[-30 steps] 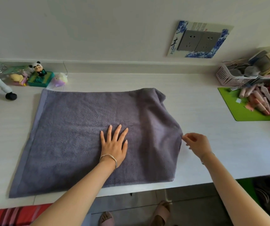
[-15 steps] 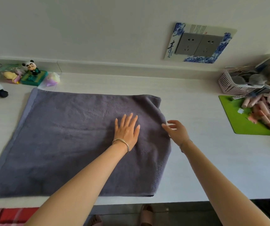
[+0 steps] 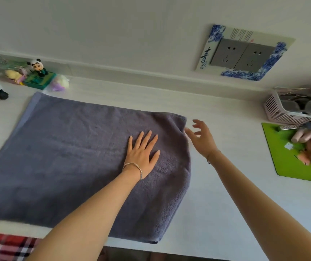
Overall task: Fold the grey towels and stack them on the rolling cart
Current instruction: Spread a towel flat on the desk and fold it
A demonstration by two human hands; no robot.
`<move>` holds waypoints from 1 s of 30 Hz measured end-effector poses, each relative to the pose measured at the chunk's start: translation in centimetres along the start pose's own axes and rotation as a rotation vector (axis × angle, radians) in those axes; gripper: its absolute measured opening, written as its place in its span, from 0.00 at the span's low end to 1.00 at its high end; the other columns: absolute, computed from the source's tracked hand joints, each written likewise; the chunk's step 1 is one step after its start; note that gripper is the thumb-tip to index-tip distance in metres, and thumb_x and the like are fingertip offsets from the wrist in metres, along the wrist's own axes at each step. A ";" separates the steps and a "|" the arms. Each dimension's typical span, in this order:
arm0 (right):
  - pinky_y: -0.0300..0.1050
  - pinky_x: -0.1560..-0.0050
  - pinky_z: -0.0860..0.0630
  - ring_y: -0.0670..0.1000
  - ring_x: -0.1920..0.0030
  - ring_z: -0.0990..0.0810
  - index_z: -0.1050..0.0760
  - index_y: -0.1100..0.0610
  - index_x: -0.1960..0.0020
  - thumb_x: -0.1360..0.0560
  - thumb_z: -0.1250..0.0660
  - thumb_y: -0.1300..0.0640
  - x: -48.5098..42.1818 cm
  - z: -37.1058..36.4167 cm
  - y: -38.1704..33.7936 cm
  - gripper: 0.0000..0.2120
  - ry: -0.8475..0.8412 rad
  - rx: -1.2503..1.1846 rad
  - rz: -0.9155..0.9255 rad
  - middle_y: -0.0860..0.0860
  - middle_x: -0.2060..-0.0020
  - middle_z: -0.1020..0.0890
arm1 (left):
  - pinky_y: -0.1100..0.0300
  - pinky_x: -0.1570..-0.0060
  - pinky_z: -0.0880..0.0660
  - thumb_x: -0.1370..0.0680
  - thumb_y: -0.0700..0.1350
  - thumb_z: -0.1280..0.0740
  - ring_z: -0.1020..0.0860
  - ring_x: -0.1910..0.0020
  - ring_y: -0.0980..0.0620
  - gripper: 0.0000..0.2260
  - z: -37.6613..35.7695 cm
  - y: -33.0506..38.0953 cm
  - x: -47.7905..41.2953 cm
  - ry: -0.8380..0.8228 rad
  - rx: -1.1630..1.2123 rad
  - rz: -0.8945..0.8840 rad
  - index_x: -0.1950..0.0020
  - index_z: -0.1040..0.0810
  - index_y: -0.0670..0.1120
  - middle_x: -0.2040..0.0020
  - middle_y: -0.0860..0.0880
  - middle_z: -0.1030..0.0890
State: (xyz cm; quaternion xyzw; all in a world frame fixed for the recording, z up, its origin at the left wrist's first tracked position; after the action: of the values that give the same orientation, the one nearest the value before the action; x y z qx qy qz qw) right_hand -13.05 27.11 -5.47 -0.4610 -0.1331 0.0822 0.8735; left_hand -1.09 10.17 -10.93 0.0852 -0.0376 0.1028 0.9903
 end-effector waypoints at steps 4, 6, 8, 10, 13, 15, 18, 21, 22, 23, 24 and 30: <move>0.42 0.44 0.31 0.50 0.49 0.27 0.31 0.56 0.32 0.22 0.37 0.50 -4.6 -1.5 -1.7 0.20 -0.162 0.136 0.062 0.54 0.36 0.28 | 0.43 0.26 0.59 0.27 0.62 0.68 0.55 0.23 0.50 0.33 0.0 0.0 0.0 0.019 0.007 -0.005 0.23 0.54 0.56 0.22 0.53 0.52; 0.43 0.45 0.30 0.50 0.51 0.26 0.25 0.58 0.40 0.23 0.36 0.51 -6.3 -2.3 -1.8 0.15 -0.274 0.321 0.117 0.55 0.42 0.23 | 0.43 0.27 0.59 0.26 0.62 0.66 0.54 0.23 0.49 0.32 0.1 0.0 0.0 0.033 0.020 -0.008 0.23 0.52 0.55 0.22 0.53 0.51; 0.40 0.50 0.32 0.50 0.53 0.27 0.23 0.57 0.53 0.24 0.35 0.51 -7.2 -2.5 -2.1 0.09 -0.329 0.401 0.162 0.53 0.52 0.21 | 0.43 0.27 0.60 0.26 0.62 0.66 0.54 0.23 0.50 0.32 0.0 0.0 0.1 0.034 0.009 -0.006 0.23 0.53 0.55 0.22 0.53 0.51; 0.34 0.57 0.33 0.47 0.59 0.30 0.30 0.54 0.64 0.24 0.34 0.52 -7.7 -1.8 -3.1 0.12 -0.299 0.243 0.174 0.50 0.62 0.26 | 0.43 0.27 0.60 0.26 0.62 0.66 0.54 0.23 0.50 0.31 -0.1 -0.1 0.1 0.041 0.009 -0.002 0.23 0.53 0.56 0.22 0.53 0.51; 0.29 0.68 0.37 0.44 0.65 0.34 0.38 0.53 0.69 0.24 0.33 0.52 -8.6 -0.4 -3.6 0.19 -0.237 0.022 0.096 0.47 0.69 0.33 | 0.43 0.27 0.60 0.25 0.62 0.64 0.53 0.23 0.50 0.31 -0.1 0.0 0.1 0.061 0.015 0.001 0.23 0.51 0.55 0.22 0.53 0.50; 0.34 0.59 0.33 0.47 0.61 0.30 0.36 0.54 0.69 0.25 0.32 0.48 -9.7 -0.2 -2.9 0.19 -0.223 0.198 0.103 0.49 0.65 0.29 | 0.43 0.27 0.60 0.25 0.62 0.63 0.53 0.23 0.50 0.30 -0.2 -0.1 0.1 0.063 0.021 0.001 0.23 0.51 0.56 0.22 0.53 0.49; 0.47 0.42 0.33 0.55 0.45 0.26 0.24 0.54 0.53 0.26 0.33 0.46 -10.6 -0.2 -0.9 0.11 -0.192 0.629 0.156 0.52 0.50 0.22 | 0.43 0.27 0.60 0.26 0.63 0.65 0.54 0.23 0.51 0.31 -0.2 -0.1 0.1 0.052 0.014 0.003 0.23 0.54 0.56 0.22 0.54 0.51; 0.48 0.38 0.32 0.55 0.40 0.26 0.26 0.55 0.41 0.27 0.31 0.51 -9.7 -0.1 0.9 0.16 -0.093 0.441 0.115 0.54 0.42 0.24 | 0.43 0.26 0.60 0.26 0.63 0.67 0.56 0.23 0.50 0.31 -0.3 -0.1 0.0 0.036 0.001 0.003 0.23 0.56 0.56 0.22 0.54 0.53; 0.47 0.39 0.31 0.54 0.41 0.26 0.25 0.56 0.41 0.27 0.31 0.53 -8.8 -0.1 0.9 0.15 -0.056 0.332 0.128 0.54 0.42 0.24 | 0.43 0.26 0.60 0.26 0.63 0.67 0.56 0.23 0.50 0.31 -0.3 -0.2 0.0 0.036 -0.001 0.005 0.23 0.56 0.56 0.22 0.54 0.53; 0.44 0.40 0.31 0.53 0.42 0.25 0.25 0.56 0.42 0.27 0.31 0.54 -7.7 -0.2 1.1 0.14 -0.032 0.238 0.127 0.54 0.42 0.23 | 0.43 0.26 0.59 0.26 0.62 0.67 0.56 0.23 0.50 0.31 -0.3 -0.2 0.0 0.035 0.001 0.004 0.23 0.56 0.56 0.22 0.54 0.53; 0.41 0.43 0.31 0.52 0.43 0.25 0.24 0.56 0.44 0.26 0.31 0.56 -6.4 -0.3 1.3 0.13 -0.023 0.157 0.120 0.53 0.43 0.23 | 0.43 0.26 0.59 0.26 0.62 0.67 0.55 0.23 0.50 0.31 -0.4 -0.2 0.0 0.030 0.005 0.005 0.23 0.55 0.56 0.22 0.53 0.53; 0.35 0.46 0.31 0.46 0.46 0.24 0.23 0.52 0.47 0.25 0.31 0.55 3.2 -0.7 3.3 0.07 0.000 -0.074 0.029 0.48 0.45 0.22 | 0.43 0.27 0.61 0.29 0.62 0.72 0.59 0.23 0.49 0.34 -0.7 -0.3 0.1 -0.062 -0.002 -0.014 0.24 0.59 0.55 0.22 0.53 0.57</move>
State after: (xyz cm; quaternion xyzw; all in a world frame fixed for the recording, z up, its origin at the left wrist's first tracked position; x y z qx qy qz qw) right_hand -9.84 29.30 -8.09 -0.4950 -0.1293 0.0897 0.8546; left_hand -0.92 10.02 -11.61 0.0877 -0.0676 0.0932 0.9895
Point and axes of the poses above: each hand's wrist, its own x-axis away from the middle knuckle, its own z-axis out of the back of the hand, y = z × x, the point moved 5 cm from there along -x, towards the middle knuckle
